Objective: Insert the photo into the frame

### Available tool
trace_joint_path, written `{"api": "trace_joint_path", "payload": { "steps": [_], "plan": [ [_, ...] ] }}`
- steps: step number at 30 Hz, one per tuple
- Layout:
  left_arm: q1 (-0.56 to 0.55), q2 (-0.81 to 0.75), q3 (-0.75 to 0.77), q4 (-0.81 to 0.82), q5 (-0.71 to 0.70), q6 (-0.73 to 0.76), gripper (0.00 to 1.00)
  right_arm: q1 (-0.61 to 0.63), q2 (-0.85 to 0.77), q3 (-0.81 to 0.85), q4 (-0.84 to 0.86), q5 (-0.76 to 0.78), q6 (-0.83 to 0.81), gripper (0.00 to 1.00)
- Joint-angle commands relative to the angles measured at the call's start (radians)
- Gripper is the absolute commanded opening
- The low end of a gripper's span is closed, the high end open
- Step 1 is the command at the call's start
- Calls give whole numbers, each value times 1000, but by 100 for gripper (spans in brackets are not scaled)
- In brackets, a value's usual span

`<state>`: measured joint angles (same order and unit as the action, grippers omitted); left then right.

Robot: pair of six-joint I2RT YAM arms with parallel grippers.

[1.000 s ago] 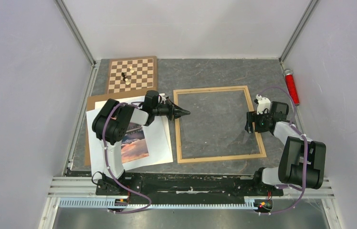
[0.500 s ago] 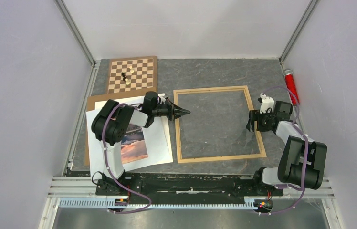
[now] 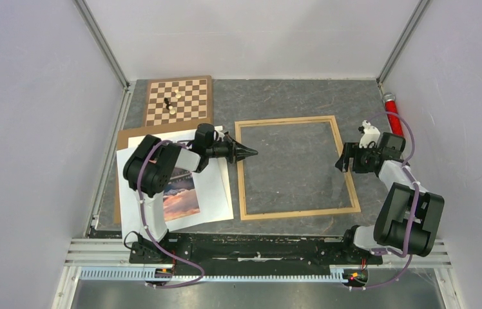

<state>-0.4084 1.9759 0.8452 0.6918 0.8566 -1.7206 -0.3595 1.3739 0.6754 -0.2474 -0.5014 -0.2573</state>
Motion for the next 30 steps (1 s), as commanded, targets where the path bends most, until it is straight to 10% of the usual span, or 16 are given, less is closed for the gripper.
{"api": "trace_joint_path", "payload": {
  "steps": [1,30],
  "plan": [
    [-22,-15,25,0,26,19,2,-32,4,53,7,-57,29,79],
    [-43,58,92,214,27,-31,2,-75,30,20,47,-40,49,79]
  ]
}}
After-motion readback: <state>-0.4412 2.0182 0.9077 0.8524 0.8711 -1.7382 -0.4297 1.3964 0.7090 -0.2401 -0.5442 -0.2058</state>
